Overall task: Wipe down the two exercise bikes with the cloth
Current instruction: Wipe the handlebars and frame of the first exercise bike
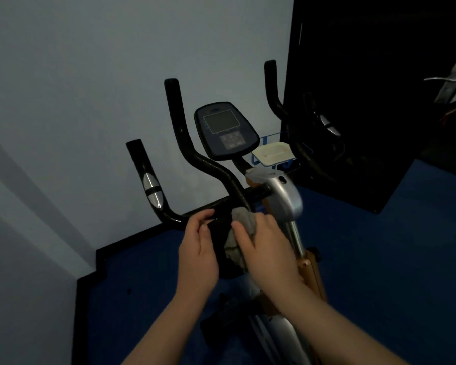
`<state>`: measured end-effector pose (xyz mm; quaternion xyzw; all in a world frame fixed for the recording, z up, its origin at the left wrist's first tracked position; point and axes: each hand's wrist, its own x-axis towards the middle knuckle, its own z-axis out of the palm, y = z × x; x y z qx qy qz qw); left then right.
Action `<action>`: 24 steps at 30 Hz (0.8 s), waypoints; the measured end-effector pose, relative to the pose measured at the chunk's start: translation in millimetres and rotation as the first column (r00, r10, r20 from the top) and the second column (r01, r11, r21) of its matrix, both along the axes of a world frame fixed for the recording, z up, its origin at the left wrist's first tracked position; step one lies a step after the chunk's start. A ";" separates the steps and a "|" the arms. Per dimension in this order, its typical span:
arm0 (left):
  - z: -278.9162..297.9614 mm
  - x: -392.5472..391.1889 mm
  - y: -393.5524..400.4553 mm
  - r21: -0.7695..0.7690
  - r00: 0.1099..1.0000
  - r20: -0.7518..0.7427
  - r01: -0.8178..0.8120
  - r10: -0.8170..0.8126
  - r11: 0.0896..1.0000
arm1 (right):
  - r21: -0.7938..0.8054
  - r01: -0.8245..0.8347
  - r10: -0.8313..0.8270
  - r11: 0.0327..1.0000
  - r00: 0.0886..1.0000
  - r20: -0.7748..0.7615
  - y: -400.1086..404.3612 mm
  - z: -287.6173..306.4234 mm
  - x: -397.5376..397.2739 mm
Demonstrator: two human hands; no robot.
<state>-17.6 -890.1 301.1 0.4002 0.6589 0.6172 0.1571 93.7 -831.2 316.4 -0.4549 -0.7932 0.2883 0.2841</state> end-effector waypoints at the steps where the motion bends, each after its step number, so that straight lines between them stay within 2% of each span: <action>1: -0.3 0.1 0.1 -0.002 1.000 -0.004 0.000 0.000 1.000 | -0.008 -0.002 0.002 1.000 1.000 0.012 1.8 -0.3 1.4; 5: -0.7 -1.7 0.4 -0.002 1.000 -0.025 -0.006 0.006 1.000 | -0.017 -0.083 0.084 0.996 0.976 0.202 28.2 21.0 -16.1; 10: -3.0 -2.4 -0.5 -0.004 1.000 -0.007 0.012 -0.012 1.000 | 0.079 -0.049 0.035 0.996 0.985 0.170 4.4 1.8 9.0; 14: -2.6 -3.3 1.0 -0.009 1.000 -0.022 0.014 -0.014 1.000 | 0.142 -0.077 0.032 0.987 0.956 0.291 23.4 11.7 -4.5; 19: -4.9 -1.4 1.9 0.024 1.000 0.027 -0.005 0.004 1.000 | 0.094 -0.029 0.018 0.995 0.993 0.119 0.6 -4.1 11.5; 23: -3.1 -2.7 1.6 0.006 1.000 0.017 0.009 -0.010 1.000 | 0.098 -0.071 0.041 0.993 0.960 0.276 23.6 8.9 -1.5; 24: -3.1 -3.6 1.8 0.002 1.000 0.014 0.010 -0.010 1.000 | 0.081 -0.070 0.047 0.994 0.964 0.262 27.3 12.7 -7.3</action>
